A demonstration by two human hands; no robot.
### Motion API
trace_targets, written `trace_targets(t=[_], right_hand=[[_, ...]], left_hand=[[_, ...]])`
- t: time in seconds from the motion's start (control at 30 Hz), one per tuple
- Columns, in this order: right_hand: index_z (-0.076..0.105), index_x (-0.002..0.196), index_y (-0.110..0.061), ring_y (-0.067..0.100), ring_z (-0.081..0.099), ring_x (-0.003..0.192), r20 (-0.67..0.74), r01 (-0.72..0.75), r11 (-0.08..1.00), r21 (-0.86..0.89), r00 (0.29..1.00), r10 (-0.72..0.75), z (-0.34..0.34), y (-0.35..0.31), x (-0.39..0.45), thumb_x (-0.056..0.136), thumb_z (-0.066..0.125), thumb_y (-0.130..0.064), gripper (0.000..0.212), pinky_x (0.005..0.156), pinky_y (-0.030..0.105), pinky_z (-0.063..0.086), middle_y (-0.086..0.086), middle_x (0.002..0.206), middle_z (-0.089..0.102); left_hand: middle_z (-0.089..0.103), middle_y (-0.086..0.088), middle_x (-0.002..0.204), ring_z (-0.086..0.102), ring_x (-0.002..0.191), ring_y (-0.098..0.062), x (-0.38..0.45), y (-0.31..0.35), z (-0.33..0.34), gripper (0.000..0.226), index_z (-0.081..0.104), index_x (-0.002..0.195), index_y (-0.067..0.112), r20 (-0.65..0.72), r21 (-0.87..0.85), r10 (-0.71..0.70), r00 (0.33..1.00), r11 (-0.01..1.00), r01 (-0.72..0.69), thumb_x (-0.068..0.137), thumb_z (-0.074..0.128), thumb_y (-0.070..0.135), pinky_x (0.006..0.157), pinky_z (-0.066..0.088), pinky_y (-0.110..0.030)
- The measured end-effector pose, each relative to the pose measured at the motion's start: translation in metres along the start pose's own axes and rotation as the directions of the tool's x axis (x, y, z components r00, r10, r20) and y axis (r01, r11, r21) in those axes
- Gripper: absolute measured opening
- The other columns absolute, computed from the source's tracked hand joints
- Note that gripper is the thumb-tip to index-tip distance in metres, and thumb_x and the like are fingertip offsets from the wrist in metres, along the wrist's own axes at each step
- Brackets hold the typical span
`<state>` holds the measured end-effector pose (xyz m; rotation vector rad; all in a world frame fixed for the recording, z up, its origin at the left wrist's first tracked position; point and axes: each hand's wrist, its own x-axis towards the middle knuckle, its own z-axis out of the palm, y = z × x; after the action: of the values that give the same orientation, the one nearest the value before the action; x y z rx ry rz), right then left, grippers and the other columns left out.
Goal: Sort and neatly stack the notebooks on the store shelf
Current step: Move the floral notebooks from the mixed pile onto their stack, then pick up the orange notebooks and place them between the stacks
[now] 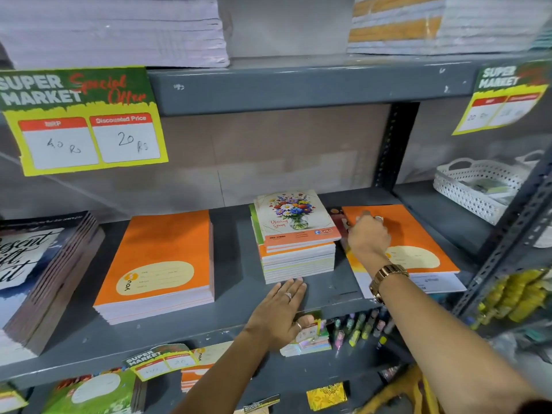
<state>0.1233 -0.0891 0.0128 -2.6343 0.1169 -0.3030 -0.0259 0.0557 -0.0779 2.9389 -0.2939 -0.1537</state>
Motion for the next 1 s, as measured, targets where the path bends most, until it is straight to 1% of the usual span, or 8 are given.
trace_targets(t=[0.13, 0.37, 0.5, 0.7, 0.8, 0.87, 0.93, 1.0], right_hand=[[0.048, 0.122, 0.001, 0.041, 0.047, 0.118, 0.019, -0.068, 0.996, -0.064, 0.997, 0.069, -0.008, 0.043, 0.009, 0.094, 0.046, -0.013, 0.032, 0.096, 0.045, 0.042, 0.025, 0.130, 0.049], [0.039, 0.132, 0.003, 0.039, 0.039, 0.127, 0.124, -0.307, 0.933, -0.187, 0.935, 0.333, -0.023, 0.113, 0.024, 0.086, 0.058, -0.041, 0.067, 0.102, 0.047, 0.037, 0.021, 0.139, 0.043], [0.037, 0.134, 0.001, 0.035, 0.036, 0.128, 0.186, -0.327, 0.912, -0.248, 0.908, 0.376, -0.025, 0.133, 0.028, 0.076, 0.060, -0.061, 0.088, 0.102, 0.047, 0.037, 0.017, 0.139, 0.043], [0.031, 0.139, 0.001, 0.037, 0.035, 0.128, 0.256, -0.363, 0.895, -0.260, 0.867, 0.426, -0.025, 0.140, 0.040, 0.067, 0.064, -0.068, 0.105, 0.102, 0.047, 0.037, 0.019, 0.143, 0.038], [0.036, 0.136, 0.000, 0.037, 0.034, 0.128, 0.212, -0.345, 0.875, -0.340, 0.878, 0.429, -0.030, 0.137, 0.047, 0.068, 0.068, -0.063, 0.097, 0.101, 0.047, 0.036, 0.019, 0.143, 0.037], [0.037, 0.132, 0.002, 0.037, 0.039, 0.126, 0.137, -0.319, 0.894, -0.313, 0.917, 0.375, -0.033, 0.135, 0.050, 0.076, 0.071, -0.042, 0.079, 0.099, 0.045, 0.040, 0.020, 0.138, 0.042], [0.038, 0.127, 0.007, 0.040, 0.048, 0.120, 0.087, -0.309, 0.938, -0.158, 0.942, 0.325, -0.034, 0.135, 0.052, 0.086, 0.060, -0.016, 0.052, 0.091, 0.043, 0.046, 0.024, 0.131, 0.049], [0.038, 0.125, 0.010, 0.042, 0.054, 0.114, 0.078, -0.340, 0.940, 0.033, 0.938, 0.337, -0.035, 0.136, 0.050, 0.090, 0.049, -0.006, 0.039, 0.084, 0.044, 0.049, 0.028, 0.125, 0.053]], left_hand=[[-0.001, -0.003, 0.158, -0.004, 0.145, -0.015, 0.018, 0.020, -0.003, 0.063, 0.001, 0.145, 0.013, -0.019, -0.158, -0.026, 0.999, 0.987, 0.022, 0.097, 0.025, 0.044, 0.111, -0.010, -0.022], [0.003, -0.006, 0.158, -0.001, 0.145, -0.016, 0.051, 0.054, 0.001, 0.061, 0.004, 0.146, 0.012, -0.024, -0.291, -0.019, 1.000, 0.957, 0.012, 0.097, 0.025, 0.042, 0.115, -0.004, -0.026], [0.006, -0.007, 0.158, 0.002, 0.145, -0.019, 0.073, 0.070, 0.001, 0.059, 0.007, 0.146, 0.013, -0.032, -0.454, -0.035, 0.999, 0.891, 0.017, 0.097, 0.027, 0.041, 0.117, 0.003, -0.031], [0.010, -0.006, 0.157, 0.004, 0.145, -0.024, 0.106, 0.088, 0.004, 0.058, 0.011, 0.145, 0.016, -0.050, -0.543, -0.097, 0.994, 0.838, 0.054, 0.097, 0.030, 0.041, 0.118, 0.008, -0.040], [0.012, -0.010, 0.157, 0.002, 0.145, -0.024, 0.117, 0.100, 0.005, 0.059, 0.011, 0.145, 0.011, -0.092, -0.501, -0.140, 0.986, 0.862, 0.076, 0.097, 0.030, 0.039, 0.118, 0.000, -0.038], [0.013, -0.013, 0.156, 0.000, 0.145, -0.025, 0.121, 0.107, 0.003, 0.058, 0.011, 0.145, 0.010, -0.101, -0.504, -0.176, 0.979, 0.858, 0.102, 0.097, 0.029, 0.037, 0.117, -0.003, -0.039], [0.012, -0.014, 0.156, -0.003, 0.145, -0.027, 0.123, 0.113, 0.002, 0.057, 0.010, 0.145, 0.009, -0.090, -0.524, -0.201, 0.976, 0.842, 0.125, 0.098, 0.029, 0.036, 0.117, -0.006, -0.040], [0.008, -0.013, 0.157, -0.007, 0.144, -0.027, 0.123, 0.118, 0.001, 0.057, 0.009, 0.145, 0.010, -0.055, -0.581, -0.224, 0.973, 0.800, 0.151, 0.098, 0.028, 0.036, 0.115, -0.010, -0.038]])
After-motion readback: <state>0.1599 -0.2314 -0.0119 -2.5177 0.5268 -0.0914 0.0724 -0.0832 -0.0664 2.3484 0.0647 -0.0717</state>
